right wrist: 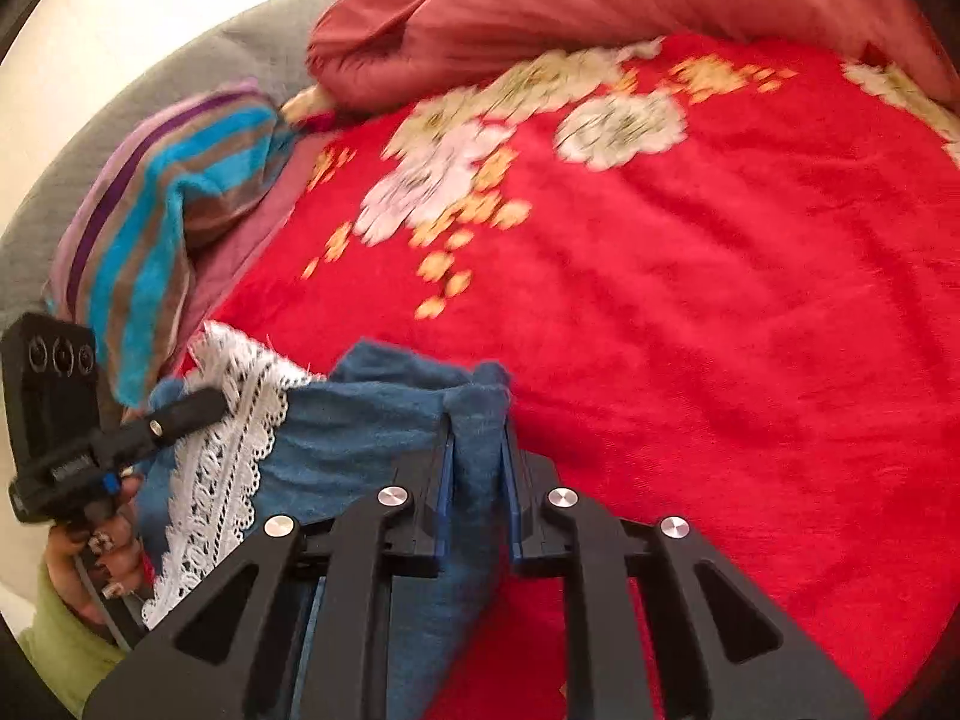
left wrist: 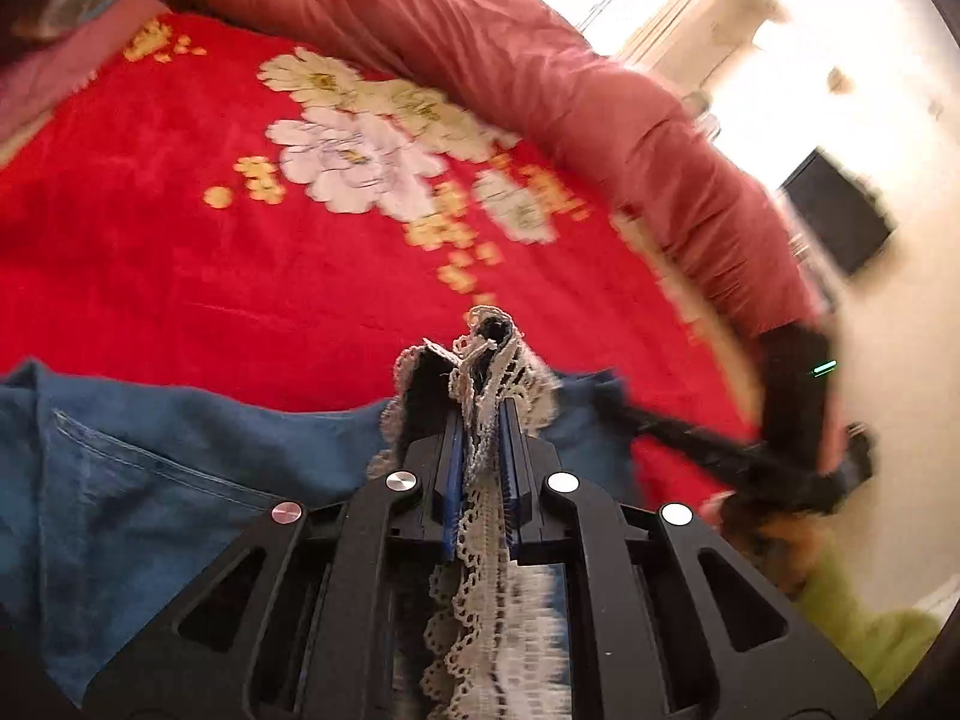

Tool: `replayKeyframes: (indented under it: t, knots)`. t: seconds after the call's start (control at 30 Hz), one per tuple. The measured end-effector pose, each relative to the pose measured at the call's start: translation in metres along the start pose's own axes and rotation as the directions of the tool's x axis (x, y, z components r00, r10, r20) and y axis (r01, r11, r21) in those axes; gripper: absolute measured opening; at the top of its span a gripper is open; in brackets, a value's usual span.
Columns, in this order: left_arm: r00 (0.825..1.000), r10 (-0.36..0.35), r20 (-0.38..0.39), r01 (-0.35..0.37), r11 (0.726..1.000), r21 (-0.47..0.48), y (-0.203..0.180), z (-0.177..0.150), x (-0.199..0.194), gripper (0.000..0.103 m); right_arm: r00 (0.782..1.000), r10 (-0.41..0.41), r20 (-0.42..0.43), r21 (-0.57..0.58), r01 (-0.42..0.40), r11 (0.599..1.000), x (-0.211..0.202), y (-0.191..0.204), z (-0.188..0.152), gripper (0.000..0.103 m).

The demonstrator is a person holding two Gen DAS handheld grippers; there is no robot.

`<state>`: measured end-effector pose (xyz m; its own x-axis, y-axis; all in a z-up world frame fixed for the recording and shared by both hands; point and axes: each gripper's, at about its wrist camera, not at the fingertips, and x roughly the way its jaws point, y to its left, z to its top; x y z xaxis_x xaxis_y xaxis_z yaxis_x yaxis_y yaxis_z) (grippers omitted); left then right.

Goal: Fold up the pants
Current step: 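Lift the lace hem with the left tool and fold it toward the waistband, then lay the folded leg flat and open the left tool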

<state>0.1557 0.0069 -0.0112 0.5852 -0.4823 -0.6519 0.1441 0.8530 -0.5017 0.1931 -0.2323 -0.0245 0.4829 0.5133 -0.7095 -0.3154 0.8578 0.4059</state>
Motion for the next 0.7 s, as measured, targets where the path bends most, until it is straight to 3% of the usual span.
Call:
replayKeyframes:
  t: [0.03, 0.1, 0.23, 0.27, 0.3, 0.33, 0.37, 0.43, 0.63, 0.7]
  knots:
    - [0.998, 0.06, -0.023, -0.06, 0.998, 0.003, 0.004, -0.004, 0.007, 0.006, 1.0, -0.028, -0.002, -0.017, 0.028, 0.999, 0.003, 0.002, -0.001, 0.012]
    - [0.994, 0.109, -0.024, -0.109, 0.994, 0.017, 0.008, -0.012, 0.012, 0.008, 0.997, -0.075, -0.009, -0.058, 0.074, 0.996, 0.01, 0.006, -0.002, 0.013]
    - [0.989, 0.147, -0.013, -0.146, 0.988, 0.048, 0.009, -0.015, 0.008, 0.014, 0.985, -0.171, 0.0, -0.135, 0.169, 0.976, 0.016, 0.016, -0.006, 0.02]
    - [0.989, 0.146, -0.005, -0.145, 0.989, 0.042, 0.01, -0.015, 0.004, 0.017, 0.983, -0.181, 0.014, -0.138, 0.181, 0.974, 0.011, 0.018, -0.006, 0.026]
    - [0.99, 0.144, 0.004, -0.144, 0.989, 0.036, 0.01, -0.014, 0.0, 0.019, 0.982, -0.184, 0.027, -0.139, 0.186, 0.973, 0.005, 0.019, -0.007, 0.028]
    - [0.989, 0.149, 0.016, -0.15, 0.988, 0.029, 0.011, -0.014, -0.007, 0.019, 0.982, -0.185, 0.047, -0.14, 0.189, 0.972, -0.004, 0.021, -0.008, 0.033]
    - [0.988, 0.154, 0.024, -0.155, 0.988, 0.027, 0.01, -0.015, -0.011, 0.019, 0.982, -0.18, 0.064, -0.138, 0.187, 0.973, -0.01, 0.022, -0.009, 0.046]
    - [0.988, 0.148, 0.047, -0.148, 0.989, 0.014, 0.011, -0.017, -0.027, 0.021, 0.981, -0.168, 0.095, -0.137, 0.18, 0.974, -0.024, 0.025, -0.012, 0.055]
    - [0.977, 0.188, 0.104, -0.187, 0.982, -0.023, 0.012, -0.03, -0.071, 0.038, 0.983, -0.131, 0.126, -0.161, 0.151, 0.975, -0.062, 0.038, -0.033, 0.058]
    - [0.975, 0.196, 0.106, -0.194, 0.981, -0.023, 0.011, -0.036, -0.08, 0.049, 0.985, -0.121, 0.126, -0.175, 0.143, 0.974, -0.07, 0.045, -0.04, 0.058]
